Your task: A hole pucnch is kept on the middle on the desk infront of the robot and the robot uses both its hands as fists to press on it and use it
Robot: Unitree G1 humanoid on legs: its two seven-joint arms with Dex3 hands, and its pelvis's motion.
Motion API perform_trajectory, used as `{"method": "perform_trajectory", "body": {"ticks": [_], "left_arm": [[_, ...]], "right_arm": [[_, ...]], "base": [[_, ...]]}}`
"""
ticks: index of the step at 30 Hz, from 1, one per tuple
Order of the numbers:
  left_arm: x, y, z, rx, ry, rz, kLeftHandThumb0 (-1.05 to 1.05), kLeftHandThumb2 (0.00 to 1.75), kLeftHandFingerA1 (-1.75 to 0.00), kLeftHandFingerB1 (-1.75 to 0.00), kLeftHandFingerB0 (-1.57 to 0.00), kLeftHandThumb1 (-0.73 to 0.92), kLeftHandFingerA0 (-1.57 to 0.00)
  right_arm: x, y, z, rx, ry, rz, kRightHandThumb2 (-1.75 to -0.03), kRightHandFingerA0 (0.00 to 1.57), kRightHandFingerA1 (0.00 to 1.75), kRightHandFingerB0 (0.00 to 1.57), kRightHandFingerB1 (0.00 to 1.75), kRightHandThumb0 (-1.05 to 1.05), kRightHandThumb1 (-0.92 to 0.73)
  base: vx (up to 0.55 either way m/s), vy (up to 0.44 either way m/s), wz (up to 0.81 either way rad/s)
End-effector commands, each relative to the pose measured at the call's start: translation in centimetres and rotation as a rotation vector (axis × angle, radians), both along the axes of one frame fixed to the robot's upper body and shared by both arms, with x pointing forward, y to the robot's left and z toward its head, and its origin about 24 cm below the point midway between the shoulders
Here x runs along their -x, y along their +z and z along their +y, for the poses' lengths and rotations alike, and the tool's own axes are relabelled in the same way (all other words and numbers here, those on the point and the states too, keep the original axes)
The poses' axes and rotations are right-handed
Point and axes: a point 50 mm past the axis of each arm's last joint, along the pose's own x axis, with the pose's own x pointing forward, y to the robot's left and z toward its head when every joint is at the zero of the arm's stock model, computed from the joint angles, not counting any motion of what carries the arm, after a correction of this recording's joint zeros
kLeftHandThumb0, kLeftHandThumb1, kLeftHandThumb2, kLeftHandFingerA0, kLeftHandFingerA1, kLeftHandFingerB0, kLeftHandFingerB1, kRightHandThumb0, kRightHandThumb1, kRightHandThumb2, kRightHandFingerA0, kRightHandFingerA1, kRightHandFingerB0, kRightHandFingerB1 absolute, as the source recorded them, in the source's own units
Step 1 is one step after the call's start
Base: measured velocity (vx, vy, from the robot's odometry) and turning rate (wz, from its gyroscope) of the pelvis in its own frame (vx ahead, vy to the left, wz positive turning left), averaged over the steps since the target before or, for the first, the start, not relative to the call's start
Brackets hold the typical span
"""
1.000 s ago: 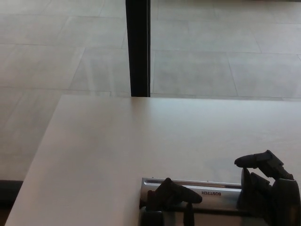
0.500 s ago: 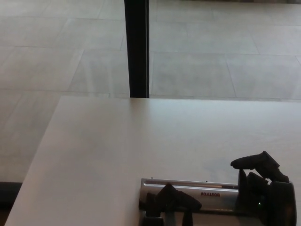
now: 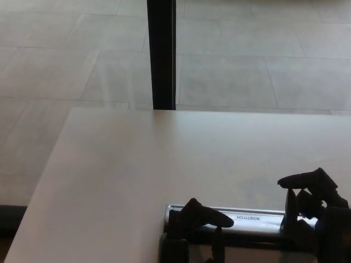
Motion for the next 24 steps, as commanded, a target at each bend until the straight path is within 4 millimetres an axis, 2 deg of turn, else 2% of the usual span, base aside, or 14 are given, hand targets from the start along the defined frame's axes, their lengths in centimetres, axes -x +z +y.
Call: {"method": "perform_trajectory", "body": {"ticks": [1, 2, 3, 4, 6, 9, 11, 17, 18, 19, 20, 21, 22, 24], "left_arm": [[-3.5, 6.3, -1.4, 0.259, -0.16, 0.249, -0.42, 1.01, -1.75, -1.62, -0.73, 0.6, -0.99], [-3.4, 6.3, -1.4, 0.259, -0.161, 0.253, -0.42, 1.01, -1.75, -1.62, -0.73, 0.6, -0.99], [-4.0, 7.4, 0.1, 0.267, -0.18, 0.226, -0.4, 0.97, -1.75, -1.63, -0.7, 0.62, -0.95], [-4.3, 8.0, 1.0, 0.271, -0.187, 0.213, -0.4, 0.93, -1.75, -1.64, -0.69, 0.66, -0.97], [-4.9, 9.6, 3.9, 0.301, -0.156, 0.21, -0.38, 0.93, -1.75, -1.57, -0.74, 0.67, -0.96], [-5.3, 10.3, 6.8, 0.306, -0.117, 0.21, -0.31, 0.95, -1.75, -1.55, -0.72, 0.72, -0.93], [-5.4, 10.1, 10.3, 0.303, -0.074, 0.223, -0.34, 0.78, -1.75, -1.54, -0.68, 0.8, -0.89], [-4.5, 9.3, 16.8, 0.291, 0.061, 0.248, -0.37, 0.7, -1.75, -1.63, -0.61, 0.83, -0.88], [-3.9, 8.9, 20.0, 0.294, 0.172, 0.258, -0.37, 0.68, -1.75, -1.65, -0.64, 0.84, -0.89], [-3.6, 8.7, 21.8, 0.314, 0.278, 0.268, -0.37, 0.68, -1.75, -1.59, -0.73, 0.8, -0.93], [-3.3, 8.5, 23.5, 0.316, 0.325, 0.272, -0.35, 0.72, -1.75, -1.64, -0.68, 0.82, -0.96], [-3.0, 8.4, 24.9, 0.306, 0.372, 0.266, -0.34, 0.77, -1.75, -1.64, -0.7, 0.76, -0.97], [-2.4, 8.1, 26.9, 0.296, 0.453, 0.267, -0.35, 0.83, -1.75, -1.49, -0.77, 0.72, -0.98], [-1.6, 7.8, 28.7, 0.34, 0.505, 0.266, -0.37, 0.83, -1.75, -1.43, -0.82, 0.71, -1.04]], "right_arm": [[-1.0, 6.2, -4.4, -0.05, 0.081, 0.061, -0.99, 1.02, 1.75, 0.75, 1.45, -0.29, -0.65], [-0.9, 6.2, -4.4, -0.05, 0.082, 0.064, -0.99, 1.02, 1.75, 0.75, 1.45, -0.29, -0.65], [-1.0, 8.2, -5.4, -0.048, 0.083, 0.039, -1.09, 1.25, 1.4, 0.95, 1.22, -0.37, -0.57], [-0.9, 9.3, -6.1, -0.038, 0.081, 0.026, -0.99, 1.02, 1.75, 0.71, 1.54, -0.27, -0.61], [-0.4, 12.4, -8.4, -0.018, 0.075, -0.002, -1.04, 1.03, 1.75, 0.69, 1.61, -0.27, -0.6], [0.7, 14.5, -10.8, -0.047, 0.038, -0.024, -1.13, 1.04, 1.75, 0.78, 1.43, -0.23, -0.59], [2.1, 15.8, -14.0, -0.032, -0.048, -0.018, -1.13, 1.25, 1.42, 0.91, 1.2, -0.34, -0.54], [5.6, 17.2, -21.0, -0.099, -0.274, 0.0, -1.07, 1.37, 1.44, 1.05, 1.21, -0.48, -0.36], [7.7, 17.3, -24.2, -0.142, -0.471, 0.015, -1.05, 1.15, 1.69, 1.0, 1.27, -0.43, -0.37], [9.1, 17.3, -25.9, -0.164, -0.584, 0.015, -1.09, 1.36, 1.41, 1.04, 1.13, -0.49, -0.39], [10.6, 17.3, -27.2, -0.175, -0.643, 0.015, -1.09, 1.12, 1.75, 0.9, 1.23, -0.44, -0.44], [11.8, 17.1, -28.2, -0.18, -0.696, 0.006, -1.13, 1.34, 1.41, 0.93, 1.13, -0.52, -0.47], [13.5, 16.6, -29.7, -0.196, -0.782, -0.001, -1.14, 1.36, 1.42, 0.92, 1.11, -0.53, -0.48], [15.2, 15.9, -30.8, -0.195, -0.845, -0.017, -1.13, 1.17, 1.74, 0.91, 1.28, -0.49, -0.42]], "base": [[0.0, 0.0, 0.0], [0.0, 0.0, 0.0], [0.0, 0.0, 0.0], [0.0, 0.0, 0.0], [0.0, 0.0, 0.0], [0.0, 0.0, 0.0], [0.0, 0.0, 0.0], [0.0, 0.0, 0.0], [0.0, 0.0, 0.0], [0.0, 0.0, 0.0], [0.0, 0.0, 0.0], [0.0, 0.0, 0.0], [0.0, 0.0, 0.0], [0.0, 0.0, 0.0]]}}
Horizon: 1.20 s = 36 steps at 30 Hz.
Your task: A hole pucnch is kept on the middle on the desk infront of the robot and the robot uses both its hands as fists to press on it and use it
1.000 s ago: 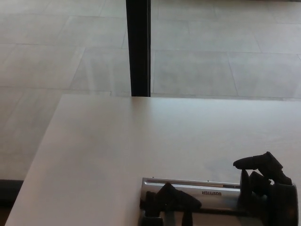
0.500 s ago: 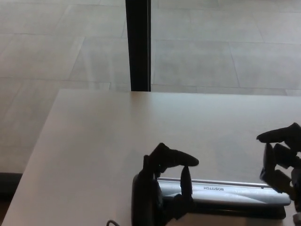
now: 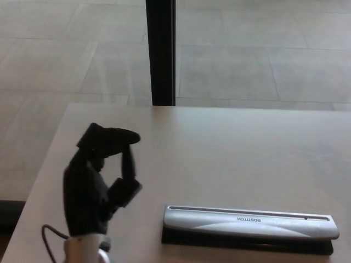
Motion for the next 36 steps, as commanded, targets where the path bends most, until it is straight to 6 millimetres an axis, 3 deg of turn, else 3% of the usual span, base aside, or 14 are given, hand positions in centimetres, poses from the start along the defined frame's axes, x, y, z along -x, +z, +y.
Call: {"method": "perform_trajectory", "body": {"ticks": [1, 9, 12, 15, 16, 19, 20, 22, 23, 24, 29, 31, 33, 36], "left_arm": [[3.9, 0.2, 18.3, 0.358, 0.354, 0.318, -0.49, 1.02, -1.4, -1.16, -1.04, 0.49, -1.33], [10.7, -4.4, 26.3, 0.435, 0.861, 0.414, -0.7, 0.89, -1.72, -1.44, -1.11, 0.53, -1.11], [14.9, -7.9, 27.9, 0.494, 1.014, 0.523, -0.71, 1.09, -1.51, -1.27, -1.16, 0.48, -1.44], [19.4, -11.7, 27.7, 0.541, 1.117, 0.648, -0.61, 1.17, -1.57, -1.4, -1.28, 0.31, -1.51], [20.7, -12.8, 27.4, 0.558, 1.15, 0.704, -0.6, 1.17, -1.5, -1.2, -0.96, 0.39, -1.4], [22.8, -14.4, 26.7, 0.515, 1.183, 0.811, -0.52, 1.22, -1.75, -1.44, -0.82, 0.41, -1.18], [24.6, -15.7, 25.7, 0.425, 1.191, 0.961, -0.51, 1.25, -1.75, -1.48, -0.95, 0.39, -1.29], [27.7, -17.5, 24.6, 0.207, 1.062, 1.313, -0.48, 1.13, -1.75, -1.42, -0.91, 0.47, -1.11], [28.8, -17.8, 24.4, 0.168, 0.987, 1.42, -0.42, 1.09, -1.41, -1.02, -0.94, 0.39, -1.32], [29.5, -17.9, 24.2, 0.142, 0.942, 1.471, -0.28, 0.98, -1.4, -0.84, -0.95, 0.32, -0.93], [29.1, -17.9, 24.3, 0.074, 0.885, 1.495, -0.45, 1.01, -1.04, -0.84, -0.77, 0.35, -0.98], [28.6, -18.0, 24.3, 0.075, 0.884, 1.495, -0.45, 0.98, -0.98, -0.8, -0.68, 0.34, -0.94], [28.5, -18.3, 24.0, 0.08, 0.824, 1.521, -0.43, 0.84, -0.76, -0.73, -0.63, 0.4, -0.76], [28.4, -18.5, 23.9, 0.084, 0.796, 1.516, -0.49, 0.93, -0.77, -0.75, -0.63, 0.33, -0.67]], "right_arm": [[13.9, 4.1, -16.3, -0.505, -0.604, -0.032, -1.11, 1.15, 1.71, 0.94, 1.23, -0.47, -0.47], [21.0, -3.8, -17.4, -0.71, -0.994, -0.086, -1.21, 1.37, 1.45, 0.85, 1.06, -0.47, -0.61], [22.5, -9.3, -16.1, -0.902, -1.133, -0.117, -1.26, 1.39, 1.46, 0.91, 1.11, -0.46, -0.59], [22.5, -13.1, -14.1, -1.054, -1.169, -0.086, -1.17, 1.04, 1.75, 0.55, 1.28, -0.39, -0.63], [22.4, -13.8, -13.5, -1.104, -1.16, -0.101, -1.14, 0.63, 1.75, 0.46, 1.32, -0.39, -0.66], [22.7, -15.0, -12.6, -1.1, -1.176, -0.048, -1.0, 0.59, 1.69, 0.47, 1.27, -0.4, -0.67], [23.2, -16.3, -11.9, -1.056, -1.143, 0.097, -1.44, 0.82, 1.75, 0.71, 1.23, -0.34, -0.44], [23.7, -17.7, -11.0, -1.026, -1.099, 0.264, -1.11, 1.31, 1.42, 0.75, 0.9, -0.44, -0.45], [23.8, -18.1, -10.6, -0.997, -1.083, 0.323, -0.92, 1.05, 1.7, 0.7, 0.86, -0.44, -0.53], [23.8, -18.3, -10.3, -0.99, -1.067, 0.348, -0.82, 1.02, 1.45, 0.67, 0.87, -0.47, -0.56], [23.5, -16.7, -7.6, -0.913, -0.946, 0.369, -0.89, 0.97, 1.17, 0.71, 1.07, -0.54, -0.52], [23.4, -17.2, -7.5, -0.923, -0.949, 0.431, -0.8, 0.81, 1.06, 0.64, 0.88, -0.57, -0.58], [24.0, -19.5, -8.8, -0.969, -0.914, 0.602, -0.62, 0.07, 0.65, 0.13, 0.49, -0.69, -0.71], [23.5, -19.6, -8.9, -0.971, -0.898, 0.639, -0.61, 0.06, 0.68, 0.05, 0.47, -0.68, -0.69]], "base": [[0.0, 0.0, 0.0], [0.0, 0.0, 0.0], [0.0, 0.0, 0.0], [0.0, 0.0, 0.0], [0.0, 0.0, 0.0], [0.0, 0.0, 0.0], [0.0, 0.0, 0.0], [0.0, 0.0, 0.0], [0.0, 0.0, 0.0], [0.0, 0.0, 0.0], [0.0, 0.0, 0.0], [0.0, 0.0, 0.0], [0.0, 0.0, 0.0], [0.0, 0.0, 0.0]]}}
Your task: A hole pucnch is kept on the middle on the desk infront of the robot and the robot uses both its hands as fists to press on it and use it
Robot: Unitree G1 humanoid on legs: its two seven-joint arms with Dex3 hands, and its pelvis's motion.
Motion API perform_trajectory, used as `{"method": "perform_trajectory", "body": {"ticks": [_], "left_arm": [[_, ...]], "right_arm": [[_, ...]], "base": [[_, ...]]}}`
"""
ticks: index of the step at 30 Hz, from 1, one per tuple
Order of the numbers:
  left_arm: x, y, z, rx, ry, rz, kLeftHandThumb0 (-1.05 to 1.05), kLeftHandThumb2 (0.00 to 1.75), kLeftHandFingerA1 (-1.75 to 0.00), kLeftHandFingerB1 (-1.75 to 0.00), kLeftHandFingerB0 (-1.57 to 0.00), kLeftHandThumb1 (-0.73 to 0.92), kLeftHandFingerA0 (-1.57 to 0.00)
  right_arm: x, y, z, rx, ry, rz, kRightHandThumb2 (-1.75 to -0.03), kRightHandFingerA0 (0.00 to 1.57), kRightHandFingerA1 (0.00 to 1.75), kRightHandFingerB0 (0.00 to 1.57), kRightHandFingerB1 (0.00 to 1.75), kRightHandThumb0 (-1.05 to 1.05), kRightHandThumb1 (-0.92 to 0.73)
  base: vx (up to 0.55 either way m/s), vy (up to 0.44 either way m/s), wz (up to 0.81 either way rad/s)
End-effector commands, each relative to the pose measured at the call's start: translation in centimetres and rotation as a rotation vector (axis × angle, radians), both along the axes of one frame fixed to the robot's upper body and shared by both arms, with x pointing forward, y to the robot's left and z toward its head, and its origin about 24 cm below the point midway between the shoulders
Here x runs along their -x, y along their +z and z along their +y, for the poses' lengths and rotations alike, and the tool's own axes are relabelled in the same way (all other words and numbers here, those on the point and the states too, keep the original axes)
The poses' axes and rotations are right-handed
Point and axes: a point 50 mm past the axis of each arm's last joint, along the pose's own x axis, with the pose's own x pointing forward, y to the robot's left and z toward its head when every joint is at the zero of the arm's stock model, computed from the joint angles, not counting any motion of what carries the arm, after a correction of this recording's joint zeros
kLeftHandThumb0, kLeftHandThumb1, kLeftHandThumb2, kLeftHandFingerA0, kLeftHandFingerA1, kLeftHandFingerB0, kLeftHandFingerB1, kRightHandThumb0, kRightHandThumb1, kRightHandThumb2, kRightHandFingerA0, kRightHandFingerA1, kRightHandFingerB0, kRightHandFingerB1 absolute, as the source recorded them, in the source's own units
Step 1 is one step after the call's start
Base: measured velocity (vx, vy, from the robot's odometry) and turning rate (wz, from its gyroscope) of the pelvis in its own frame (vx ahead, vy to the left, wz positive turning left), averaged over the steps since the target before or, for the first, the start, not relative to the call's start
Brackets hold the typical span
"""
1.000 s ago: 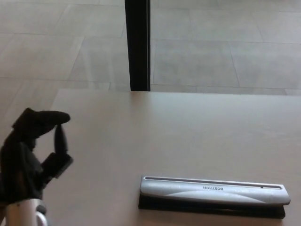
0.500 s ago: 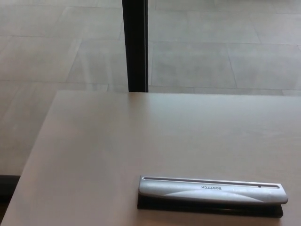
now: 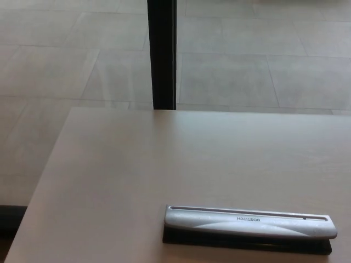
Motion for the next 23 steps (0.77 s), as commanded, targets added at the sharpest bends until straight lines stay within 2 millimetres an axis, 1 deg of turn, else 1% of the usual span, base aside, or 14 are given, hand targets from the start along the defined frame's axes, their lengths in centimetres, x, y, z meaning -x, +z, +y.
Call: {"method": "perform_trajectory", "body": {"ticks": [1, 2, 3, 4, 6, 8, 9, 10, 11, 14, 15, 18, 22, 23], "left_arm": [[2.4, -1.0, 0.1, 0.209, -0.039, 0.138, -0.51, 0.96, -0.78, -0.73, -0.56, 0.36, -0.61], [2.4, -1.1, 0.1, 0.214, -0.021, 0.13, -0.51, 0.96, -0.78, -0.73, -0.56, 0.36, -0.61], [2.5, -1.1, 0.1, 0.224, 0.002, 0.116, -0.44, 0.8, -0.83, -0.72, -0.59, 0.41, -0.63], [2.5, -1.1, 0.2, 0.237, 0.015, 0.099, -0.47, 0.99, -0.81, -0.74, -0.55, 0.4, -0.61], [2.6, -1.1, 0.3, 0.251, 0.033, 0.077, -0.45, 0.98, -0.79, -0.73, -0.53, 0.38, -0.58], [2.3, -1.2, 0.2, 0.259, 0.002, 0.088, -0.42, 0.98, -0.79, -0.72, -0.51, 0.38, -0.58], [2.3, -1.2, 0.2, 0.26, 0.001, 0.089, -0.42, 0.98, -0.79, -0.72, -0.51, 0.38, -0.58], [2.4, -1.2, 0.2, 0.263, -0.015, 0.114, -0.44, 0.98, -0.81, -0.73, -0.55, 0.39, -0.63], [2.5, -1.2, 0.2, 0.274, -0.026, 0.114, -0.42, 0.85, -0.82, -0.73, -0.58, 0.44, -0.59], [2.6, -1.2, 0.2, 0.275, -0.078, 0.161, -0.4, 0.82, -0.78, -0.71, -0.62, 0.4, -0.69], [2.6, -1.1, 0.3, 0.276, -0.098, 0.179, -0.42, 0.8, -0.74, -0.68, -0.61, 0.42, -0.68], [2.7, -1.0, 0.3, 0.284, -0.148, 0.23, -0.34, 0.8, -0.76, -0.71, -0.66, 0.38, -0.78], [2.8, -1.0, 0.3, 0.307, -0.153, 0.224, -0.31, 0.89, -0.79, -0.76, -0.68, 0.27, -0.73], [2.8, -1.1, 0.3, 0.312, -0.146, 0.215, -0.3, 0.89, -0.78, -0.76, -0.66, 0.29, -0.72]], "right_arm": [[1.3, -2.9, 1.7, -0.283, 0.05, 0.071, -0.66, 0.62, 1.4, 0.07, 0.62, -0.71, -0.61], [1.1, -2.7, 2.0, -0.28, 0.077, 0.072, -0.66, 0.62, 1.4, 0.07, 0.62, -0.71, -0.61], [1.0, -2.9, 2.0, -0.299, 0.075, 0.106, -0.94, 0.66, 0.96, 0.02, 0.54, -0.74, -0.49], [0.9, -3.3, 2.7, -0.327, 0.084, 0.137, -0.64, 1.0, 1.51, 0.05, 0.52, -0.66, -0.59], [0.8, -3.7, 3.4, -0.358, 0.114, 0.165, -0.62, 0.76, 1.31, 0.05, 0.51, -0.63, -0.61], [1.0, -4.6, 3.7, -0.381, 0.17, 0.171, -0.89, 0.32, 0.69, 0.08, 0.52, -0.66, -0.46], [1.0, -4.6, 3.7, -0.383, 0.176, 0.173, -0.89, 0.32, 0.69, 0.08, 0.52, -0.66, -0.46], [0.8, -5.0, 4.1, -0.389, 0.213, 0.182, -0.58, 0.32, 0.69, 0.09, 0.46, -0.63, -0.6], [0.7, -4.9, 4.2, -0.392, 0.245, 0.196, -0.89, 0.29, 0.67, 0.04, 0.51, -0.66, -0.46], [0.4, -4.8, 4.7, -0.365, 0.306, 0.226, -0.88, 0.14, 0.64, 0.07, 0.53, -0.67, -0.47], [0.5, -4.5, 4.9, -0.362, 0.312, 0.225, -0.58, 0.09, 0.79, 0.09, 0.54, -0.65, -0.64], [1.4, -4.9, 5.1, -0.4, 0.281, 0.187, -0.84, 0.08, 0.61, 0.07, 0.52, -0.62, -0.49], [1.9, -5.3, 4.7, -0.413, 0.26, 0.215, -0.85, 0.12, 0.61, 0.09, 0.51, -0.59, -0.49], [1.8, -5.3, 4.7, -0.415, 0.255, 0.206, -0.58, 0.12, 0.67, 0.13, 0.46, -0.57, -0.62]], "base": [[0.0, 0.0, 0.0], [0.0, 0.0, 0.0], [0.0, 0.0, 0.0], [0.0, 0.0, 0.0], [0.0, 0.0, 0.0], [0.0, 0.0, 0.0], [0.0, 0.0, 0.0], [0.0, 0.0, 0.0], [0.0, 0.0, 0.0], [0.0, 0.0, 0.0], [0.0, 0.0, 0.0], [0.0, 0.0, 0.0], [0.0, 0.0, 0.0], [0.0, 0.0, 0.0]]}}
